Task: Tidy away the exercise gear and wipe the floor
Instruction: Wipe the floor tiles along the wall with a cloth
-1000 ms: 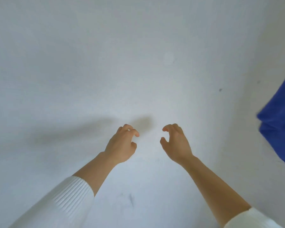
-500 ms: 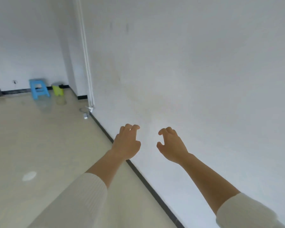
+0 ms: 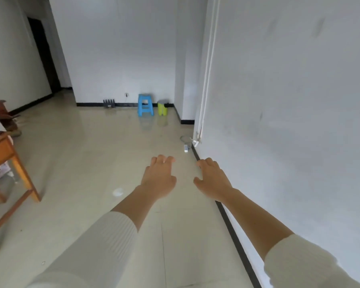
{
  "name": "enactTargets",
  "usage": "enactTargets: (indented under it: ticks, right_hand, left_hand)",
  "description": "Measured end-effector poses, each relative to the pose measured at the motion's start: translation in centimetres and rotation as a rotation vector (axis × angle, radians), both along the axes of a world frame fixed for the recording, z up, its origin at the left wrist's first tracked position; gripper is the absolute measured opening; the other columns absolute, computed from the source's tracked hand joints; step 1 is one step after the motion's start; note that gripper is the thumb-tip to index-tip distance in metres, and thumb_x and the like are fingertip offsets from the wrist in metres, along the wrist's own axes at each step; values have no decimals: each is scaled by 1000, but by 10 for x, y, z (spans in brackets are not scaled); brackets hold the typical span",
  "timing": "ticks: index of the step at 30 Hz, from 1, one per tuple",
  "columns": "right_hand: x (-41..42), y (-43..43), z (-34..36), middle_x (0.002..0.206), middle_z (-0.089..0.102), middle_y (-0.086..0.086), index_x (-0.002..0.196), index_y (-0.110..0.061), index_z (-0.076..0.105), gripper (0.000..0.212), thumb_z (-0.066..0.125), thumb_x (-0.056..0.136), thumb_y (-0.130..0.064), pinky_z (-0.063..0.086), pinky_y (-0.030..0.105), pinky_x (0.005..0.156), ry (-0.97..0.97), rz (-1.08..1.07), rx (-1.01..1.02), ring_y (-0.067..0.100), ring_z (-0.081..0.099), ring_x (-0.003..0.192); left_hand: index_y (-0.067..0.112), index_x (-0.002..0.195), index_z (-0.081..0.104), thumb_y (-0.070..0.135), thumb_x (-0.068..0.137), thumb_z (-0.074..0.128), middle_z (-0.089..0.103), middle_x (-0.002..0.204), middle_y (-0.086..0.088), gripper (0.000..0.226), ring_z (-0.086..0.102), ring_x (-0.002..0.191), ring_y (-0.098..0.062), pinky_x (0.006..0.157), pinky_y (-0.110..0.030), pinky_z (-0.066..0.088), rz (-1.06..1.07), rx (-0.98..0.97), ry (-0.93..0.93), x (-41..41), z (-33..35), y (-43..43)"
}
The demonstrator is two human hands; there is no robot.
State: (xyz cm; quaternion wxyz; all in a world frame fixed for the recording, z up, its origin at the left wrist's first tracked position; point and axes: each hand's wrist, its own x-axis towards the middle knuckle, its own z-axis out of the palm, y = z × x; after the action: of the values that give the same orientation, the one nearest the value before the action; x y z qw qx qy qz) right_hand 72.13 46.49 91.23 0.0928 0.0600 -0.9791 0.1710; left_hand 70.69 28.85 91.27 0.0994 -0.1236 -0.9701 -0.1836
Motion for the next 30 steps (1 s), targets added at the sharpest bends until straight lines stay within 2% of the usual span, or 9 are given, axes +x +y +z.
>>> enactTargets:
  ticks: [9,17,24,30]
  right_hand:
    - [-251,-117,-35,138,38,4,139,-15,35,53,52,90,-26,39,38,101,-49,133,69,24,38,126]
    - [-490,-221,-22,140,36,4,142,-16,31,56,51,91,-28,37,40,103,-78,154,63,24,36,127]
    - [-684,-273,-14,143,35,2,143,-19,31,59,51,91,-35,34,40,102,-33,142,111,23,33,129]
    - [-880,-304,-9,146,30,3,145,-20,29,62,52,91,-40,33,42,104,3,180,163,24,32,131]
  left_hand:
    - [23,140,35,19,84,50,37,139,-3,58,31,128,-22,100,-37,38,149,-29,3,-217,-22,-115]
    - [22,143,31,23,87,50,32,145,-4,59,29,132,-22,102,-40,39,217,-42,-44,-451,-8,-235]
    - [25,148,18,30,88,50,20,154,-6,68,17,140,-24,109,-41,30,211,-119,0,-635,-1,-292]
    - [25,149,14,33,89,50,10,157,-9,70,9,144,-26,112,-44,24,248,-157,-16,-825,-9,-323]
